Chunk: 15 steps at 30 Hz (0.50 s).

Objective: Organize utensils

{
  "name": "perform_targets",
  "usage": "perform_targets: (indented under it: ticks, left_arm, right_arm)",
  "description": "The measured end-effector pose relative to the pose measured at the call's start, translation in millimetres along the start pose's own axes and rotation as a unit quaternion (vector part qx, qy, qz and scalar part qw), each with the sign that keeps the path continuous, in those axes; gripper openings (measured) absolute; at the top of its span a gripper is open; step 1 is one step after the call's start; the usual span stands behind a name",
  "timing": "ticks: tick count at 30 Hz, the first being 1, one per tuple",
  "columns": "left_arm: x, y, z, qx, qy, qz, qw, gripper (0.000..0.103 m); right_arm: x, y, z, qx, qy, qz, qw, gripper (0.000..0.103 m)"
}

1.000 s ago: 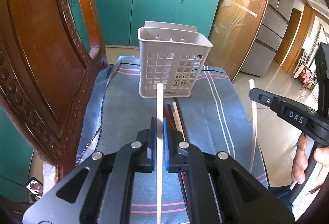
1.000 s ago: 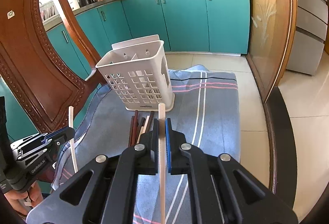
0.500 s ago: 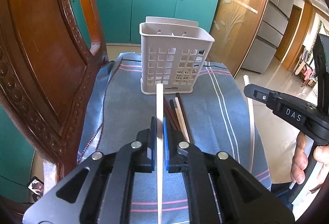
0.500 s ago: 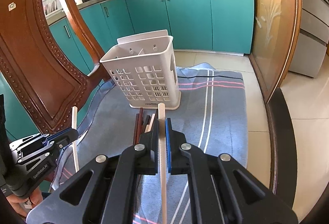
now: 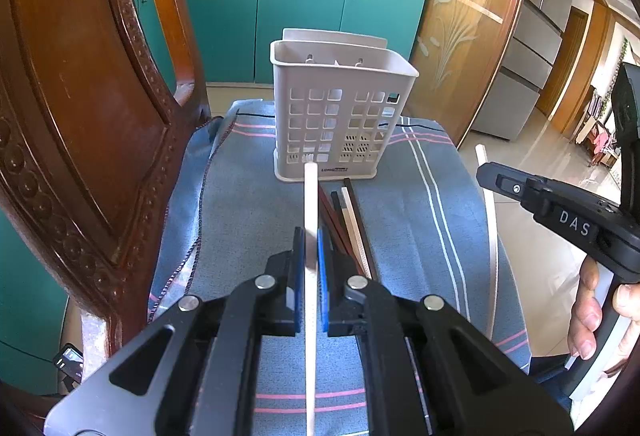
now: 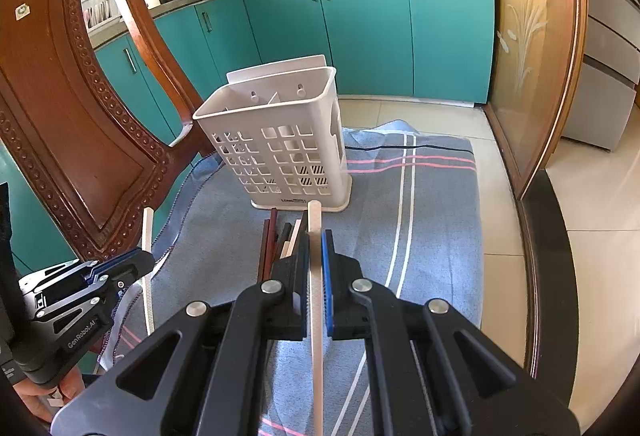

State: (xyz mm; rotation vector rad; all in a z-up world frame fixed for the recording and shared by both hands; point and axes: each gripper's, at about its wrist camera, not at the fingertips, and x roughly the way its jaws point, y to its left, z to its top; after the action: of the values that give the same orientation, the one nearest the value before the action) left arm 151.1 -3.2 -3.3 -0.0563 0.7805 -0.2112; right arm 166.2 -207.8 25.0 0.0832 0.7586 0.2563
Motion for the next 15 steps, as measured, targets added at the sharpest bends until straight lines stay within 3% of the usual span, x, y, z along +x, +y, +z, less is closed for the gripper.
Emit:
perform_targets:
  ticks: [15]
  left_arm:
    - [0.9, 0.2, -0.3, -0.002, 0.000, 0.001, 1.0000, 0.007]
  right_arm:
    - [-9.5, 0.4, 1.3, 0.000, -0.017, 0.014, 1.000, 0.007]
